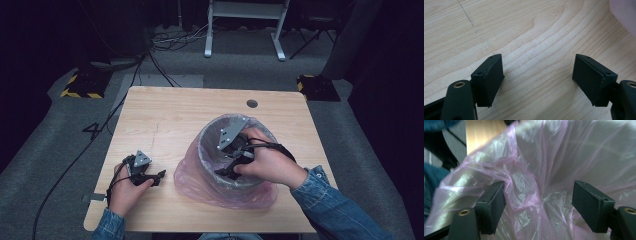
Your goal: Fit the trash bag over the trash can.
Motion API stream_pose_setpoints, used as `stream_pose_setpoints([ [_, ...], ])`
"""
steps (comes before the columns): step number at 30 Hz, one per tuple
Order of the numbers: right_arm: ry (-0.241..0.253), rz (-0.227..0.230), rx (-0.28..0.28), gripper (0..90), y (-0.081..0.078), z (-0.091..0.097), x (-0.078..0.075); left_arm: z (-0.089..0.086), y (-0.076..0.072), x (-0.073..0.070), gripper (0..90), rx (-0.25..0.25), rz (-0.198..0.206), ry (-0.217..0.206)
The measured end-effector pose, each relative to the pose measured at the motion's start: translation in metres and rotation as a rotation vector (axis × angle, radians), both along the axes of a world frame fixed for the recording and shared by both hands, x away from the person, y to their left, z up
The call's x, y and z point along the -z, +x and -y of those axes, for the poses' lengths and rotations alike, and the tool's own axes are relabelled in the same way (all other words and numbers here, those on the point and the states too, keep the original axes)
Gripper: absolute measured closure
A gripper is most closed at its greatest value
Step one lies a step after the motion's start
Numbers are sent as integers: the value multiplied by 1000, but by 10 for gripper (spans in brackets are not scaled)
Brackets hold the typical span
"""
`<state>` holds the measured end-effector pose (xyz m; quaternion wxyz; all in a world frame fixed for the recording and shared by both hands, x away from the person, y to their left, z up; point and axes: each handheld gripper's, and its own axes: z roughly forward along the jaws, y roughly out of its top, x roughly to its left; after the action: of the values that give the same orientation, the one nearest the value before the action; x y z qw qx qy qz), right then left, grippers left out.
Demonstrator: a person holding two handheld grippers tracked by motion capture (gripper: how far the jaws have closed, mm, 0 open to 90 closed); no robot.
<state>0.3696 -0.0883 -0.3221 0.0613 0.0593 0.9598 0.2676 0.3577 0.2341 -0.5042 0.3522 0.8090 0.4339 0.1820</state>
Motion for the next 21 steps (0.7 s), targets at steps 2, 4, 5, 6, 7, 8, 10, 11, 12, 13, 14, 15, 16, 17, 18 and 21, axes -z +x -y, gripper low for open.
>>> stream_pose_setpoints([
  [2,-22,6,-8,270,2,-4,4,0,0,0,247,0,0,0],
  [4,-50,-8,-23,268,3,-8,10,0,0,0,247,0,1,2],
  [5,-63,-14,-28,275,3,-10,12,0,0,0,247,-1,-1,-1],
  [6,-75,-20,-24,276,5,-11,15,0,0,0,247,-1,-2,-3],
  [7,-82,-25,-20,268,7,-12,18,0,0,0,247,-1,-2,-3],
  [8,-84,-32,-22,257,10,-12,21,0,0,0,247,-1,-1,-2],
  [10,-97,-63,-14,258,13,-13,28,0,0,0,247,0,-1,-1],
  [11,-106,-73,-13,256,14,-13,32,0,0,0,247,-1,-1,-1],
  [12,-114,-77,-13,254,16,-14,36,0,0,0,247,0,-1,0],
  [13,-122,-89,-9,252,17,-14,40,0,0,0,247,0,-1,-1],
  [14,-127,-100,-7,252,18,-15,44,0,0,0,246,0,-1,0],
  [15,-133,-110,-2,251,19,-15,47,0,0,0,246,0,-1,-1],
  [16,-133,-116,-2,247,20,-16,51,0,0,0,246,0,-1,-1],
  [17,-134,-129,7,243,21,-16,54,0,0,0,246,0,-1,-1],
  [18,-134,-139,14,243,23,-16,57,0,0,0,246,0,-1,-1],
  [21,-154,-156,27,238,26,-17,65,0,0,0,246,0,-1,0],
])
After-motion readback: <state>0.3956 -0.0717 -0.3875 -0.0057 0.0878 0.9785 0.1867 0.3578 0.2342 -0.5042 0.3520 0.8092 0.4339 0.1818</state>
